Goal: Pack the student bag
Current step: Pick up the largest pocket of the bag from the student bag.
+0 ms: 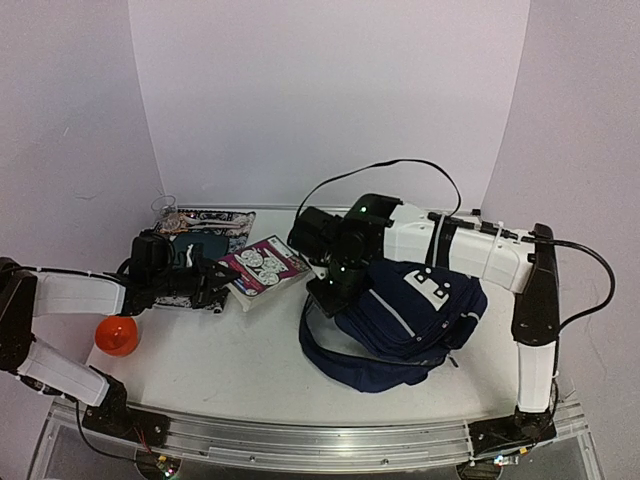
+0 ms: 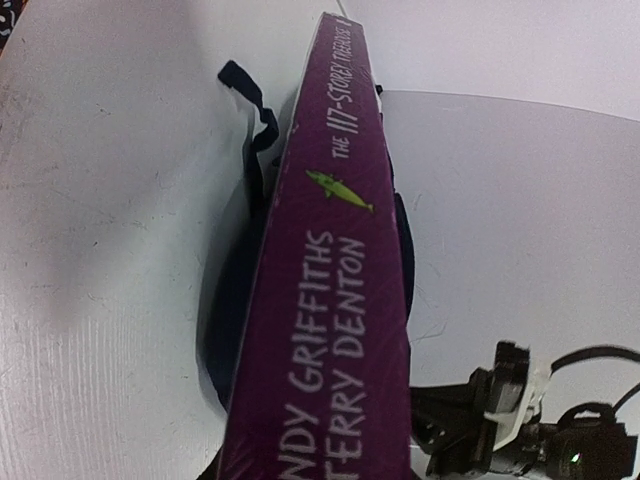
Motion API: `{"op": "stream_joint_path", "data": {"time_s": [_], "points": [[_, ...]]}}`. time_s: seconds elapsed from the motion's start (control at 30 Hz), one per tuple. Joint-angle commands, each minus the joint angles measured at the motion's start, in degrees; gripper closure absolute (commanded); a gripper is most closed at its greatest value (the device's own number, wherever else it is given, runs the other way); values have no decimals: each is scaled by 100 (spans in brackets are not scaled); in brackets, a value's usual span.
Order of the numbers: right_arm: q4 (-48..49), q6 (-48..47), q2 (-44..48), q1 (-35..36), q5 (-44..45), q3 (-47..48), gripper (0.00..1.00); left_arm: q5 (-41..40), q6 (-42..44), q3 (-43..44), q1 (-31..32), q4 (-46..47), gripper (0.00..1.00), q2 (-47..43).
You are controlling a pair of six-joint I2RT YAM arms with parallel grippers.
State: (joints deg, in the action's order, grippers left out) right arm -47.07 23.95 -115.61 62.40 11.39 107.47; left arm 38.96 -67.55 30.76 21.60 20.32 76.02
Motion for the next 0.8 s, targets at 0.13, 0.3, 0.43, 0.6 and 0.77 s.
{"op": "stream_joint_path", "data": {"time_s": [0.13,0.3,0.43,0.6,0.77], "points": [[113,-276,-51,-505,271,1232,100,735,226,171,-32,343,100,-584],[401,-385,174,-735,95,1308,100,991,115,93,32,340,100,-711],[555,-421,348,-834,-7,1253,100,1193,28,121,263,339,100,-735],[782,-428,561,-925,-95,1188,100,1135,-119,68,572,335,100,-853],[945,-435,669,-945,-250,1168,100,786,-211,127,1076,341,100,-738]]}}
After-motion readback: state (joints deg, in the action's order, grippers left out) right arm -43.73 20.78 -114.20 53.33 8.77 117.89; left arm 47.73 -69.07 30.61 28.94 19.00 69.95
